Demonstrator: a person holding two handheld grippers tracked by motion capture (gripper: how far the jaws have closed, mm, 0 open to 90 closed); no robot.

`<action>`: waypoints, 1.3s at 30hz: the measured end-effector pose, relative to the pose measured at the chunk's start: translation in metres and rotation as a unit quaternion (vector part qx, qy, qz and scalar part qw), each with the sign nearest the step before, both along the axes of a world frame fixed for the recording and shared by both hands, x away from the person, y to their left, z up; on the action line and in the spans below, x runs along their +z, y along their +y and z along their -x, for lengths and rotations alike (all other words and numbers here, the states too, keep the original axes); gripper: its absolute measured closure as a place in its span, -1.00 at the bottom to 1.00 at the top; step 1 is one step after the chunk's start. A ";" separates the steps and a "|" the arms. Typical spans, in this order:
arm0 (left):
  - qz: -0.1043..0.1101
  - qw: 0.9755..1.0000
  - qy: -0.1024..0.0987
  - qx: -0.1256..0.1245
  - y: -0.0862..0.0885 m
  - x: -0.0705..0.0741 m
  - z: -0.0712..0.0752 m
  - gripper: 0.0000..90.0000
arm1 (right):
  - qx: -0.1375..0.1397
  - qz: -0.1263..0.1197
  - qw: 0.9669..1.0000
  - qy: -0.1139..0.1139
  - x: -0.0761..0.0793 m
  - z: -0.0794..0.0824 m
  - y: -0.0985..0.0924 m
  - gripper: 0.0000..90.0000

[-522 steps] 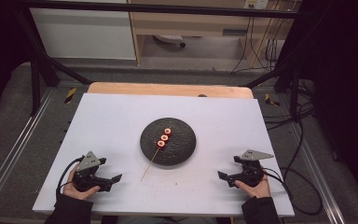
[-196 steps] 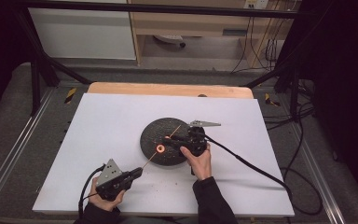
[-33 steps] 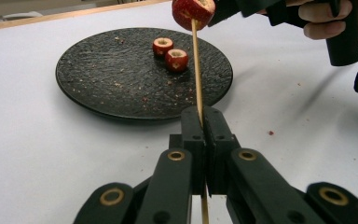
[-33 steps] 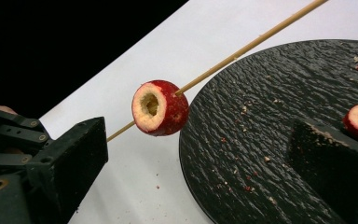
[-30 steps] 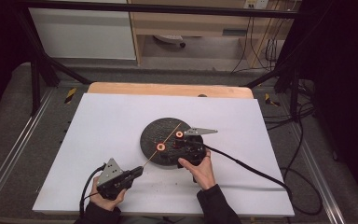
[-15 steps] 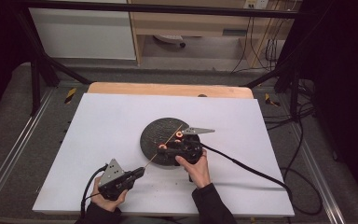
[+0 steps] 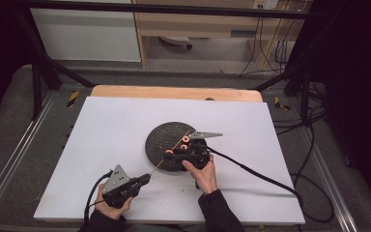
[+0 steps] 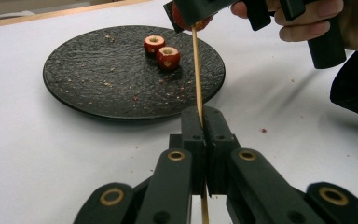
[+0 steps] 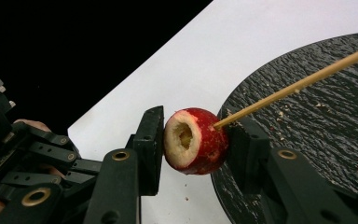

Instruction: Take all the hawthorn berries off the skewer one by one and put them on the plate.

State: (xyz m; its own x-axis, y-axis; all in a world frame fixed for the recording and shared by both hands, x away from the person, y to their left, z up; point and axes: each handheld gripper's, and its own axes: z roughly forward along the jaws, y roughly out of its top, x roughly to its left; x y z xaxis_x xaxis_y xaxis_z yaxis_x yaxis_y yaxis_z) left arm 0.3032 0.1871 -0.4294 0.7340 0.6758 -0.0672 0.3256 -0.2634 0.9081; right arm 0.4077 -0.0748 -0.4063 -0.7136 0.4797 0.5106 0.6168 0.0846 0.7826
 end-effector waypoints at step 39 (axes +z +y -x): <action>0.010 1.000 -0.013 0.000 0.003 0.005 0.004 0.96 | -0.041 0.002 0.999 -0.025 0.035 -0.023 -0.029 0.39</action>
State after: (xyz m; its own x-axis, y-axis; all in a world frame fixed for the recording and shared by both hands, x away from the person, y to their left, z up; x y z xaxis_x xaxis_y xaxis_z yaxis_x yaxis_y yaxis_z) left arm 0.2994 0.1902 -0.4244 0.7360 0.6741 -0.0619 0.3013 -0.2443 0.9217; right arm 0.4310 -0.1035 -0.3713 -0.6963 0.5399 0.4729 0.5818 0.0387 0.8124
